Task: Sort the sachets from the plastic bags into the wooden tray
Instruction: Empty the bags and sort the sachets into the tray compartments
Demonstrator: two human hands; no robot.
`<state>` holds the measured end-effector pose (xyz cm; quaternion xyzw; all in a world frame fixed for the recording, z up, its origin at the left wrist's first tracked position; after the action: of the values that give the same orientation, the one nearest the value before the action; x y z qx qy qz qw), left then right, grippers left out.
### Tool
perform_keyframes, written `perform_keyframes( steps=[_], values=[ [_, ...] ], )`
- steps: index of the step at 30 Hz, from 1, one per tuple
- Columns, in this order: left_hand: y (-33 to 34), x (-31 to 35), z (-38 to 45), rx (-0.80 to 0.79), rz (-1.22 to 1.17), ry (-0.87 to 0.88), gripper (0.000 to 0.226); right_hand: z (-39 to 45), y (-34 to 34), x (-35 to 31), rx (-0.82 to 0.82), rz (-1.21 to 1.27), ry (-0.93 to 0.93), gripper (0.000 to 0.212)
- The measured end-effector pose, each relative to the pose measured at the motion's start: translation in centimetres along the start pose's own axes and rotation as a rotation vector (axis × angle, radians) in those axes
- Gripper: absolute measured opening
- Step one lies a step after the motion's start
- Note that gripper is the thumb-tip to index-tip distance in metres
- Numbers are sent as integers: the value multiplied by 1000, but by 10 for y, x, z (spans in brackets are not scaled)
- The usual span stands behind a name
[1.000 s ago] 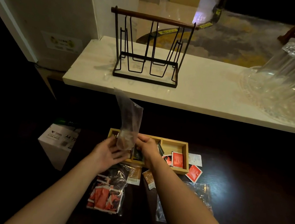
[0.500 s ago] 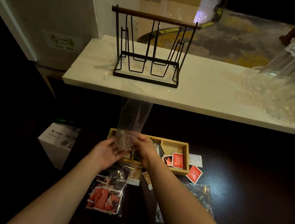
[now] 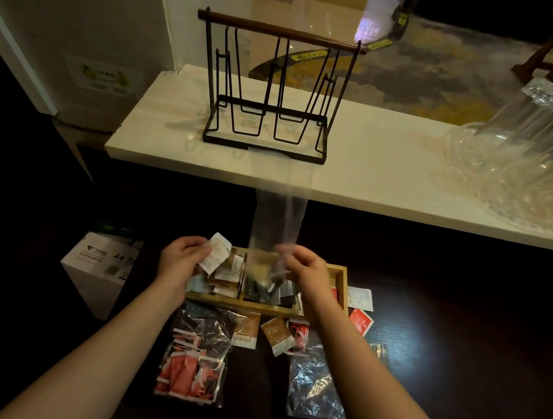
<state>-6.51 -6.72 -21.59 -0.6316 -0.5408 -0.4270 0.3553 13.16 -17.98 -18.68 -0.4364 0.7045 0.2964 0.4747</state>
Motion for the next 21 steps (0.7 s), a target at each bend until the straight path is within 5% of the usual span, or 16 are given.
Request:
perform_keyframes(
  steps=[4,11,14,21],
  values=[
    [12,-7,11,-75,452,183,25,-18,-70,5,225,-189,-133,26],
    [16,-14,0,-91,1268,640,36,-76,-169,33,549,-976,-307,17],
    [19,-21,-8,-218,1359,753,39,-103,-187,47,570,-1179,-270,21],
    [14,-32,-6,-288,1478,640,47,-128,-191,89,402,-1435,-337,33]
  ],
)
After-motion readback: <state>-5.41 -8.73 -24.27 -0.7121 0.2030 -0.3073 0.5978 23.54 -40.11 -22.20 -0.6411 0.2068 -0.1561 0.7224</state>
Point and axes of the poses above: each hand's wrist, its own z-axis towards the middle knuckle, its own y-axis out of the palm, x = y × z, the point moved 3 cm from there along z, towards the middle knuckle, and after that the axes turned 2 degrees about y, right-handed, at the moved point
